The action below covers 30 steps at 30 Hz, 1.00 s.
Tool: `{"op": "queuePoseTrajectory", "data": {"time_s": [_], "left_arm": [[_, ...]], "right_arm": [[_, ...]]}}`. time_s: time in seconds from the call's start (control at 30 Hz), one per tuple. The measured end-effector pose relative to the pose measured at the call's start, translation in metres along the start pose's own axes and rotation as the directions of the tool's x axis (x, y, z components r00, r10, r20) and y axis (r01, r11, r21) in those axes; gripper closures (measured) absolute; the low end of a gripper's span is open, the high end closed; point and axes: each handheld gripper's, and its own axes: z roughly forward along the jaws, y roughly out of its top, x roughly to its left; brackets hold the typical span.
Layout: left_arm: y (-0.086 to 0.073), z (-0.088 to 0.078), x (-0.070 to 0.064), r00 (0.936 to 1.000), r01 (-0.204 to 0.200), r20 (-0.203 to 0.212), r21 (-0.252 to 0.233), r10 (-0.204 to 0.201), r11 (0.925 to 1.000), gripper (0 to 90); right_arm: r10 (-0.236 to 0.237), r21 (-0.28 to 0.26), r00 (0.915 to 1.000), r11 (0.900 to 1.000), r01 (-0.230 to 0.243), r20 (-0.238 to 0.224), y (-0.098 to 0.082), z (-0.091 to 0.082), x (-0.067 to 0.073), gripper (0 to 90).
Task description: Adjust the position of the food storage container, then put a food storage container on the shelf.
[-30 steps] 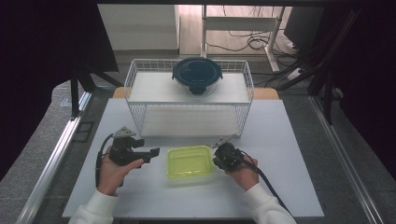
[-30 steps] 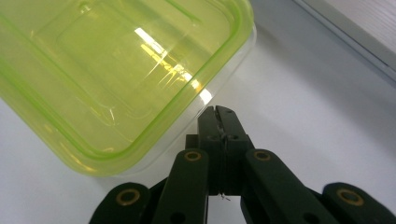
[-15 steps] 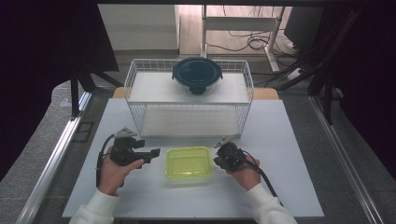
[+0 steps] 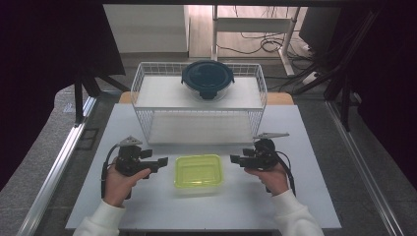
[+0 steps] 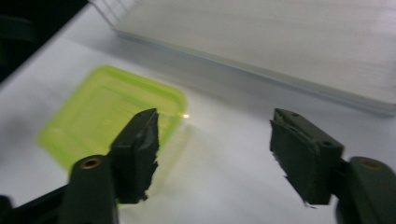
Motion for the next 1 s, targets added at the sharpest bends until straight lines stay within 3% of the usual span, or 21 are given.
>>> {"op": "queuePoseTrajectory", "data": {"time_s": [0.13,0.23,0.43,0.63,0.87,0.93,0.97,1.0], "left_arm": [[0.0,0.0,0.001,0.9999,0.009,0.01,0.003,-0.009,1.0,22.2],[-0.001,0.001,0.001,0.9998,0.012,0.019,0.005,-0.012,0.9999,22.1],[-0.005,0.003,0.002,0.9982,0.037,0.046,0.013,-0.038,0.9992,21.7],[-0.009,0.008,0.006,0.9913,0.089,0.096,0.023,-0.091,0.9958,23.5],[-0.015,0.017,0.014,0.9791,0.152,0.131,0.041,-0.156,0.9876,23.9],[-0.017,0.019,0.018,0.971,0.185,0.147,0.035,-0.188,0.9821,24.7],[-0.018,0.019,0.021,0.964,0.209,0.161,0.029,-0.211,0.9774,25.4],[-0.018,0.019,0.022,0.9616,0.216,0.167,0.029,-0.218,0.976,26.1]], "right_arm": [[0.023,0.007,0.9976,1.0,-0.023,-0.066,0.0,0.0,0.001,23.8],[0.024,0.009,0.9961,1.0,-0.024,-0.085,0.0,0.002,0.002,23.6],[0.028,0.024,0.9942,0.999,-0.025,-0.104,-0.002,0.008,0.006,25.8],[0.041,0.038,0.9923,0.999,-0.037,-0.117,-0.003,0.013,0.006,27.1],[0.081,0.062,0.9865,0.995,-0.073,-0.142,-0.005,0.022,0.003,28.8],[0.095,0.064,0.9838,0.994,-0.086,-0.152,-0.006,0.024,0.003,30.1],[0.097,0.067,0.9828,0.994,-0.088,-0.157,-0.006,0.025,0.002,30.4],[0.103,0.068,0.9817,0.993,-0.093,-0.16,-0.006,0.026,0.002,31.0]]}}
